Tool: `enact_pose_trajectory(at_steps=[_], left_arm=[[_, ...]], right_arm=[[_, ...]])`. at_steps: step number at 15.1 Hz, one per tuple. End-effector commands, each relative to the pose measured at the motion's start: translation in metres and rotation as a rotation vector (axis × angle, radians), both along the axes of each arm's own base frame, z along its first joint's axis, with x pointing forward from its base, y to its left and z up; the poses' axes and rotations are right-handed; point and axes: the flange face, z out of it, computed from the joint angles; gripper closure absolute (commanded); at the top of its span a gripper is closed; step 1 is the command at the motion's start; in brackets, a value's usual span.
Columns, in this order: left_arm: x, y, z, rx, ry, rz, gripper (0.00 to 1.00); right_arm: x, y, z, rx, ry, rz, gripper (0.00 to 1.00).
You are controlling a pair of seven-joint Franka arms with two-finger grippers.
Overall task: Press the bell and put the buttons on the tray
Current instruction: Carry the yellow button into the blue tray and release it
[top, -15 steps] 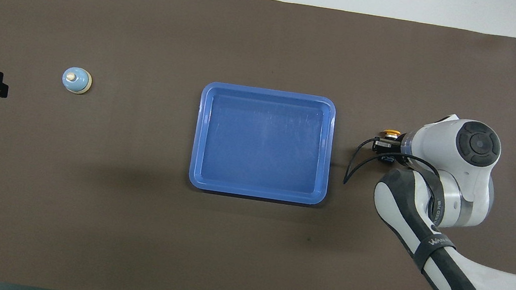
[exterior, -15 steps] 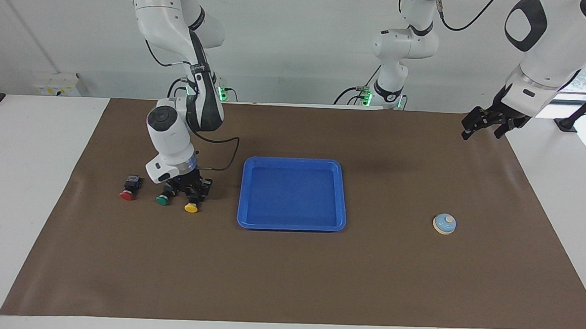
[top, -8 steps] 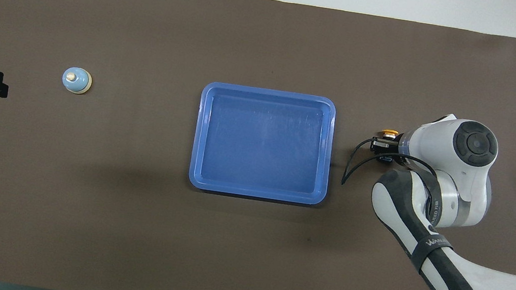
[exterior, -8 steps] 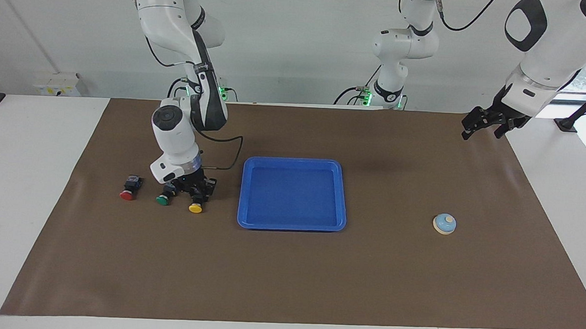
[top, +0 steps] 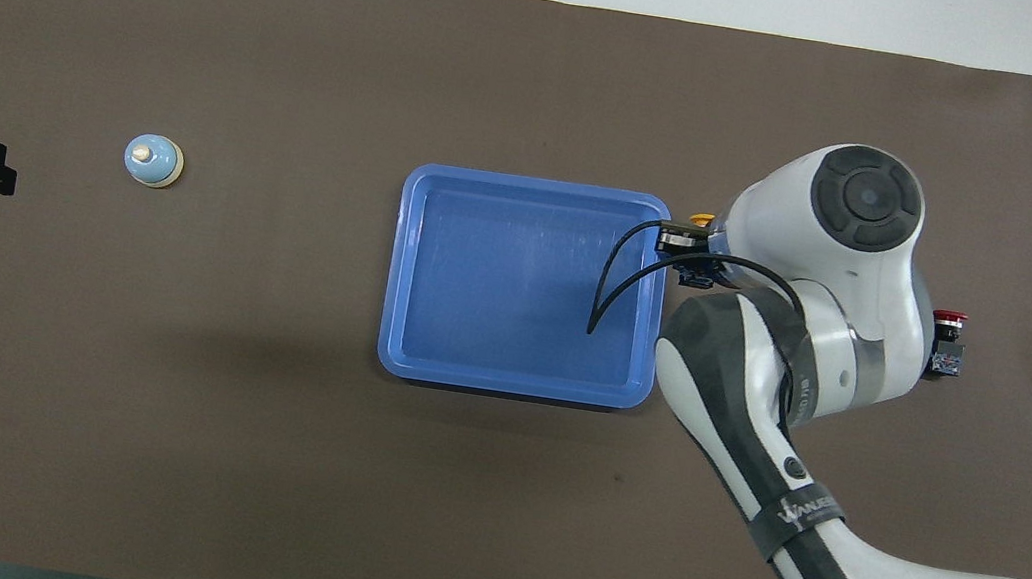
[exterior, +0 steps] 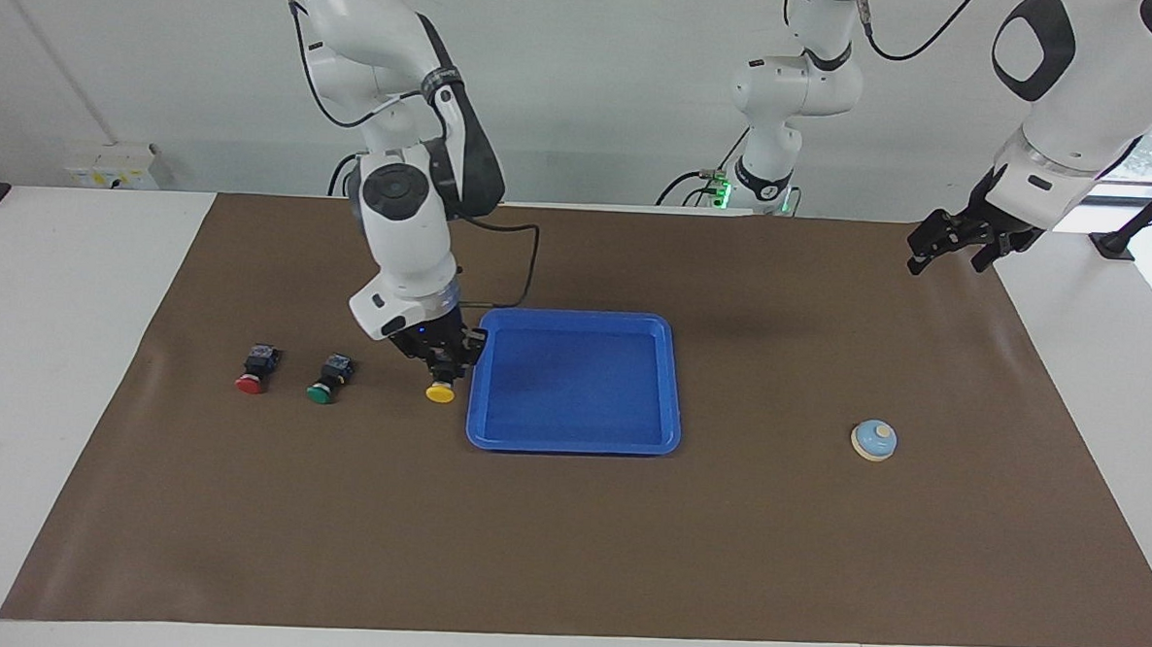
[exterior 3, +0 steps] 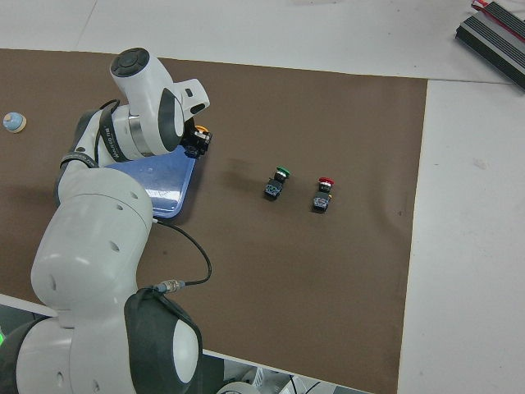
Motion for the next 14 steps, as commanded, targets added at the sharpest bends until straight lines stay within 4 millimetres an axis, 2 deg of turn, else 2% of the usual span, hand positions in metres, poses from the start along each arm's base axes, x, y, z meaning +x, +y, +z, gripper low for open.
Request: enact_pose_trajectory(at_steps=[1,4,6,9,12,14], left_arm=[[-0.007,0.001,0.004,0.004,0.000,0.012,0.00],[-0.007,0.001,0.004,0.004,0.000,0.012,0.00],[-0.007,0.001,0.004,0.004,0.000,0.012,0.00],[-0.007,0.002,0.004,0.005,0.000,0.012,0.00],[-0.007,0.001,0.004,0.004,0.000,0.012,0.00],[-0.007,0.002,0.004,0.005,0.000,0.012,0.00]], right_arm=[[-0.013,0.038,-0.008,0.002,0.013,0.008,1.00],[-0.026,0.072,-0.030,0.008,0.010,0.001,1.00],[-0.027,0.070,-0.048,0.011,0.003,-0.001,1.00],[-0.025,0.068,-0.065,0.006,0.016,-0.008,1.00],[-0.033,0.068,-0.087,0.012,0.009,-0.019,1.00],[-0.036,0.067,-0.092,0.013,0.006,-0.019,1.00]])
